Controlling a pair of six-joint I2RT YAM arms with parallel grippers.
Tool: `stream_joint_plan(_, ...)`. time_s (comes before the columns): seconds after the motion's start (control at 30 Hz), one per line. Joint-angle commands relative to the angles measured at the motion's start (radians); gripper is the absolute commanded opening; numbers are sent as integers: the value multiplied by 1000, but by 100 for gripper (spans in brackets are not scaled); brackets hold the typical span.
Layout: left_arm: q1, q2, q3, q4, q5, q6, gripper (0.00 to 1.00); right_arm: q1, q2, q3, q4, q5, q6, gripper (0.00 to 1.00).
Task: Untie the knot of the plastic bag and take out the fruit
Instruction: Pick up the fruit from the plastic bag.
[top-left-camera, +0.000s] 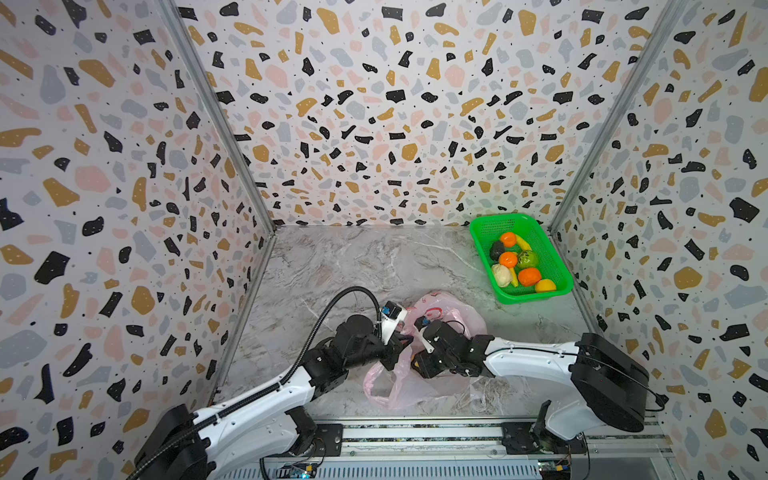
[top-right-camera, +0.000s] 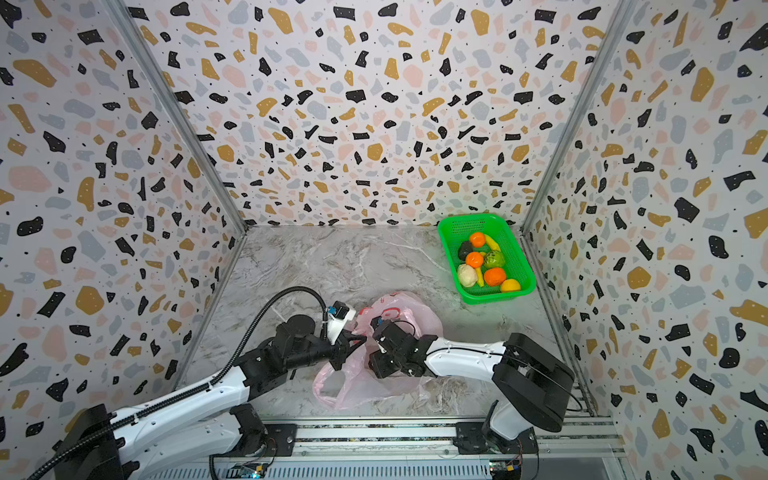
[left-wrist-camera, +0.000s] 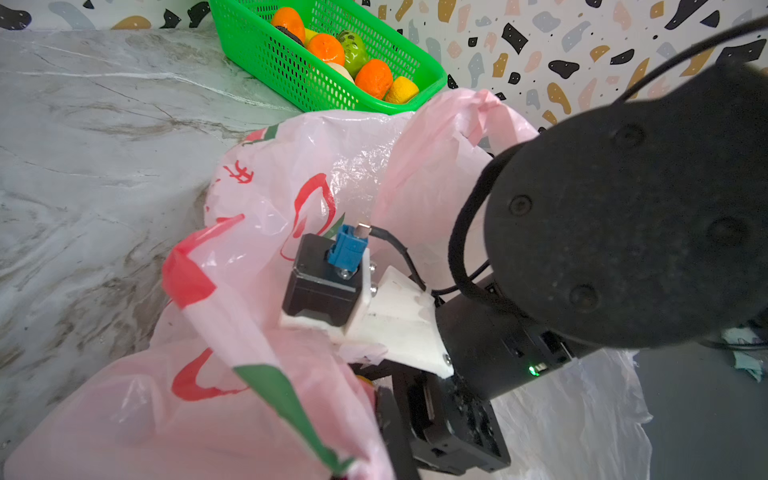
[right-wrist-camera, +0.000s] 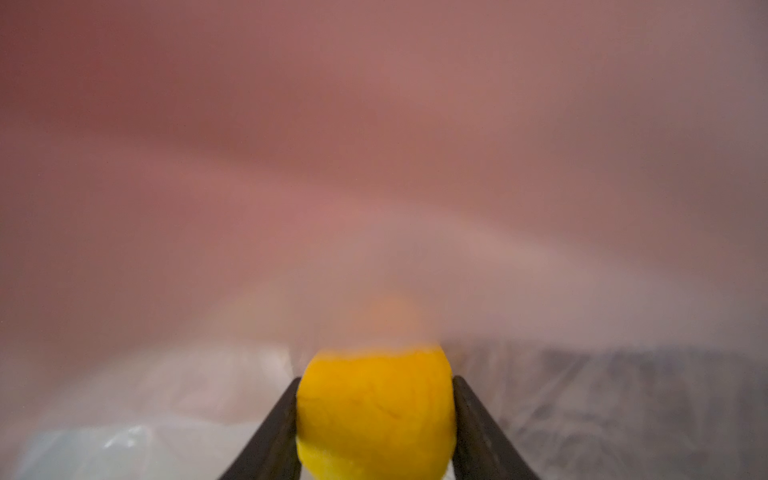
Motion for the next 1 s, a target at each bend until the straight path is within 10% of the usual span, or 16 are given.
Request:
stream_joint_plan(0.0,8,-13,-6,19,-34,0,0,4,-92,29,-56,13,-10,43)
stream_joint_plan(0.63,7,-10,17,-29,-166,-10,0,-46,-402,205,-324,-25,-12,43)
stream_joint_plan(0.97,8,-19,34,-56,-225,-12,0,-238,-446,364,-423,-102,-96,44)
